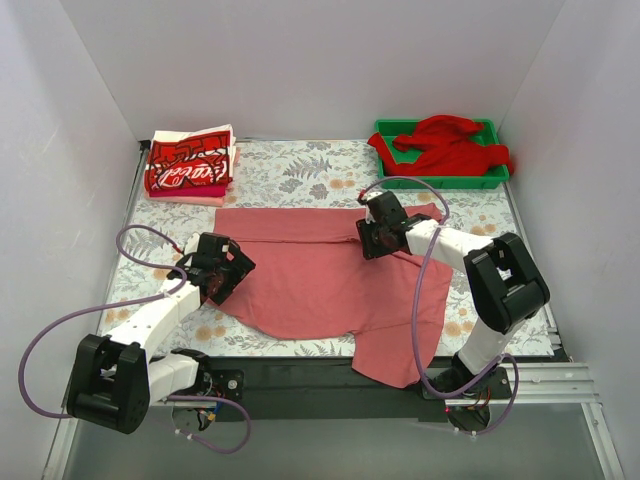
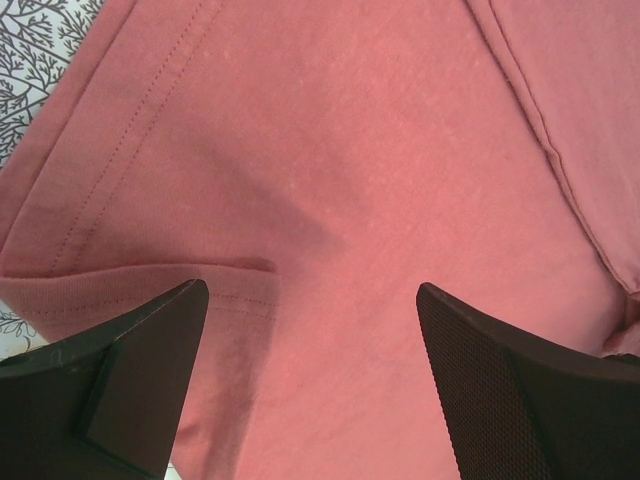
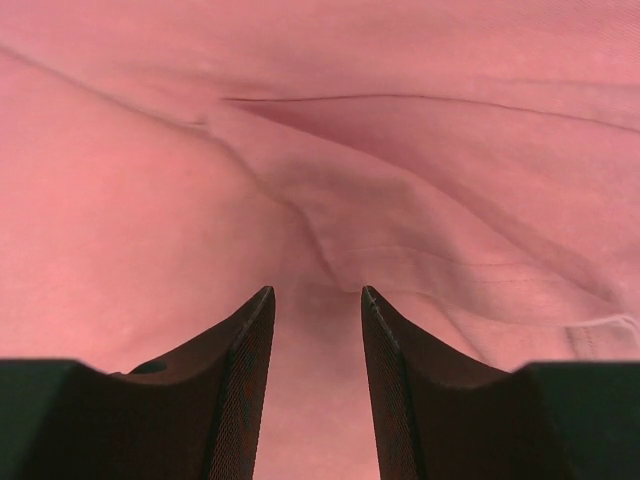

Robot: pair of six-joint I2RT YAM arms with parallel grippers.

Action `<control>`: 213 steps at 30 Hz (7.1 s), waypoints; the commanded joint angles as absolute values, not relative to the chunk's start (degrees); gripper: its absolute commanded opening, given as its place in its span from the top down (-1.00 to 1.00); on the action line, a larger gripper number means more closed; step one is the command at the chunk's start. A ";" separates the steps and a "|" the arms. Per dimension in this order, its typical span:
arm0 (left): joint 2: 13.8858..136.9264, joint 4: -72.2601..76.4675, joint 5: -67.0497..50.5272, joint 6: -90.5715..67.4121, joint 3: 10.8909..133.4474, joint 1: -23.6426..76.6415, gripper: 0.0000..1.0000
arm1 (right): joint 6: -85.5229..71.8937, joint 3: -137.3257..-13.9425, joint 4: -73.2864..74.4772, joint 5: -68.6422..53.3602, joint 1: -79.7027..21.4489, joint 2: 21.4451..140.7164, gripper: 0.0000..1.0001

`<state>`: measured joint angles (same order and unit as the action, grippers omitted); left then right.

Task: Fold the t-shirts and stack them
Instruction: Fold the tshirt

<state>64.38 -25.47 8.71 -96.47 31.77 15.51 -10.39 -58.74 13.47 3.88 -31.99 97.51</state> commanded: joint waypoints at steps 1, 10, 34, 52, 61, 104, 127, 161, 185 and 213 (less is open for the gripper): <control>63.11 -25.66 9.85 -96.59 31.38 15.73 -0.70 | -11.95 -59.50 12.39 9.13 -31.82 97.91 0.06; 62.31 -26.28 9.49 -97.12 31.46 16.00 -0.70 | -13.01 -59.24 12.30 9.85 -31.73 100.90 0.11; 58.54 -26.89 5.54 -98.17 31.29 16.70 -0.70 | -12.39 -60.29 12.39 9.49 -31.90 97.29 0.62; 56.51 -28.74 6.06 -98.70 30.94 17.05 -0.72 | -22.22 -57.57 18.01 -8.07 -36.73 92.72 0.95; 57.13 -29.35 4.92 -99.14 31.11 17.05 -0.73 | -23.12 -56.07 15.73 -18.89 -37.71 90.88 0.10; 80.07 -51.85 24.08 -104.24 46.15 29.44 0.11 | -26.28 -36.13 14.59 8.17 -34.80 64.78 -0.97; 72.08 -60.03 25.66 -110.57 45.79 29.62 1.00 | -16.44 -34.19 16.17 2.03 -36.90 56.52 -0.90; 63.90 -58.97 24.78 -113.64 41.92 29.62 1.00 | -36.65 -33.92 47.55 3.51 -82.79 69.25 -0.44; 63.10 -59.24 24.52 -114.52 43.42 29.71 1.00 | -38.33 -38.75 51.42 18.80 -74.46 65.66 0.97; 77.17 -58.27 34.89 -115.05 58.27 25.49 1.00 | -12.40 -59.85 34.10 30.94 -46.06 74.26 0.97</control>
